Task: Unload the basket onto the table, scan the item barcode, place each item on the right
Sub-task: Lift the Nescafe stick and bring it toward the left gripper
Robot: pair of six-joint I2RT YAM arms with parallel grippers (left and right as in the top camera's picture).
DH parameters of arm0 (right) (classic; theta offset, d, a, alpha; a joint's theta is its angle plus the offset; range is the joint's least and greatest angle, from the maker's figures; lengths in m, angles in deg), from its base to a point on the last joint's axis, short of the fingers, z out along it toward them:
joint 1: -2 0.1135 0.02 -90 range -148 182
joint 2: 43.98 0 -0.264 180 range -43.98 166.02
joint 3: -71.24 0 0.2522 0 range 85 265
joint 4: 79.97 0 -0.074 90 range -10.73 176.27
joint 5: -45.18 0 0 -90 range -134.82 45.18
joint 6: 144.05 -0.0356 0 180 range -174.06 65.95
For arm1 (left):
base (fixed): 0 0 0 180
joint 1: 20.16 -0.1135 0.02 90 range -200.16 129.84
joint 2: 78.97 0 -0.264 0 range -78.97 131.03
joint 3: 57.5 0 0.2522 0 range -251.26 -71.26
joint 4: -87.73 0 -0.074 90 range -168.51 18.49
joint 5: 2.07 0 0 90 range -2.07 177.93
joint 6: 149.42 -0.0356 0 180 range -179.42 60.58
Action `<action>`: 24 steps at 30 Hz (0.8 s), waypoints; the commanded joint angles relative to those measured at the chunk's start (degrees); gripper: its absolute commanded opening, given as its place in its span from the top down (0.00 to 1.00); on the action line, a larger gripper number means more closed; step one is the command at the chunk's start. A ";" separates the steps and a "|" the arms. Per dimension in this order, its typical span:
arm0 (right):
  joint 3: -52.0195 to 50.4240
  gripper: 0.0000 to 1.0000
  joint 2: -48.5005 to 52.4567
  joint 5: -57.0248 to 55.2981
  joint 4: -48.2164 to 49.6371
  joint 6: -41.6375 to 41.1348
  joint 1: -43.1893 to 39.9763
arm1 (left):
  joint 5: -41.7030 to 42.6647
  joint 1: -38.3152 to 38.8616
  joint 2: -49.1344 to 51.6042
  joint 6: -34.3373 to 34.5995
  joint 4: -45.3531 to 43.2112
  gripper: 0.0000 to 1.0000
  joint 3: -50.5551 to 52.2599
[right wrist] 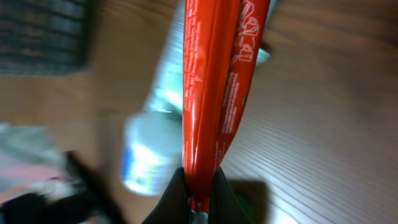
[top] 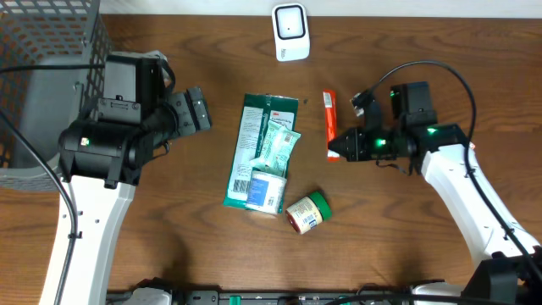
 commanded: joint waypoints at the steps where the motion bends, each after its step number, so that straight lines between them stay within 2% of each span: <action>1: 0.90 0.99 -1.27 16.83 2.32 1.51 -0.72 | -0.33 -0.20 -0.04 -0.70 -0.55 0.06 -0.35; 4: 0.90 0.99 -1.27 22.14 4.96 1.05 -0.70 | 0.35 -0.20 -0.04 -0.57 -0.87 0.06 -0.35; 5: 0.90 0.99 -1.27 22.75 5.81 0.02 -0.68 | 2.58 -0.17 -0.17 -0.50 -0.98 0.03 -0.35; 9: 0.90 0.99 -1.27 22.86 8.83 -3.15 -0.26 | 15.82 0.17 0.20 -0.50 -2.56 0.03 -0.35; 11: 0.90 0.99 -1.27 22.88 11.45 -6.43 -0.22 | 19.54 1.40 1.07 -0.50 -3.89 0.02 -0.35; 17: 0.90 0.99 -1.27 22.21 22.84 -17.55 1.40 | 20.13 9.07 5.46 -0.52 -9.05 0.03 -0.35; 22: 0.90 0.99 -1.27 21.11 28.06 -23.15 3.82 | 20.13 14.05 9.49 -0.52 -16.41 0.04 -0.35; 24: 0.90 0.99 -1.27 21.11 29.51 -24.74 4.33 | 20.13 15.54 10.97 -0.52 -19.45 0.08 -0.35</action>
